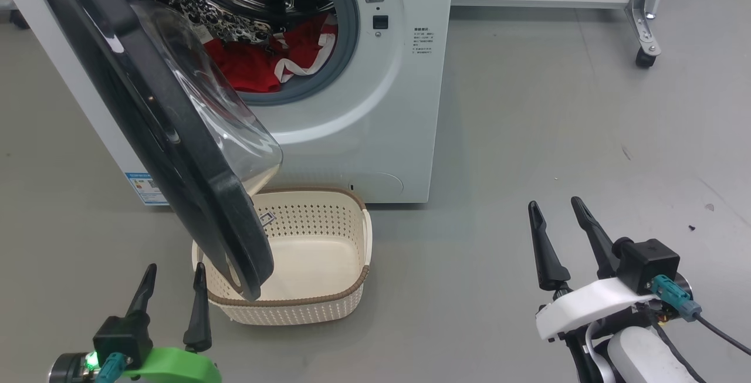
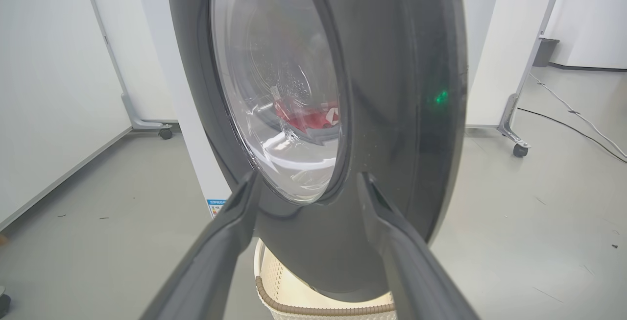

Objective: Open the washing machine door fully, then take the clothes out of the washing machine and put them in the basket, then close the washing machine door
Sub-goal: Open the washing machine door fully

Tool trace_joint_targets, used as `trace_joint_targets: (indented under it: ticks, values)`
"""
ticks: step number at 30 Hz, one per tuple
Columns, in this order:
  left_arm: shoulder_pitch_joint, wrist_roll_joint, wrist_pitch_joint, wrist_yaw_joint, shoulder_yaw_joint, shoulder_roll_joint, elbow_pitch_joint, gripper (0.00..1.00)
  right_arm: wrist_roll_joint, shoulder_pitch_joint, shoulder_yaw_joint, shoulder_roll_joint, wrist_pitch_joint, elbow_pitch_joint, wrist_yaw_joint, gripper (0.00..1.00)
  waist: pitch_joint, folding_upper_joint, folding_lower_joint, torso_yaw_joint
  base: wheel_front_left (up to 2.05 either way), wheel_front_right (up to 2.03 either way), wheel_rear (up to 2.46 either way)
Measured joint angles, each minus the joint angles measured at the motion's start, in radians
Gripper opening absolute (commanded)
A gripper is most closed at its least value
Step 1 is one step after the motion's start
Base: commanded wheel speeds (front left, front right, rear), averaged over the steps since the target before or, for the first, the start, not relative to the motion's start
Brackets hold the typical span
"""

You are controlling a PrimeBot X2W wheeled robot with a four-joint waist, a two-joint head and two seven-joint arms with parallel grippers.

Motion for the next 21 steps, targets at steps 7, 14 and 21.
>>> trace_joint_targets:
  ticks: [7,14,21]
  values:
    - [0.000,0.000,0.000,-0.004,0.000,-0.004,0.000,1.00,-0.015,0.014,-0.014,0.015,0.000,-0.013,0.005,1.00,0.003,0.0000,0.0000,-0.001,0.00,0.00,0.00]
    - [0.000,0.000,0.000,-0.005,0.000,-0.006,0.000,1.00,-0.025,0.033,-0.030,0.021,0.000,-0.014,0.011,1.00,0.005,0.0000,0.0000,-0.002,0.00,0.00,0.00]
    - [0.000,-0.005,0.000,-0.008,0.003,-0.010,0.002,1.00,-0.048,0.034,-0.046,0.034,0.000,-0.017,0.019,1.00,0.007,0.0000,0.0000,-0.003,0.00,0.00,0.00]
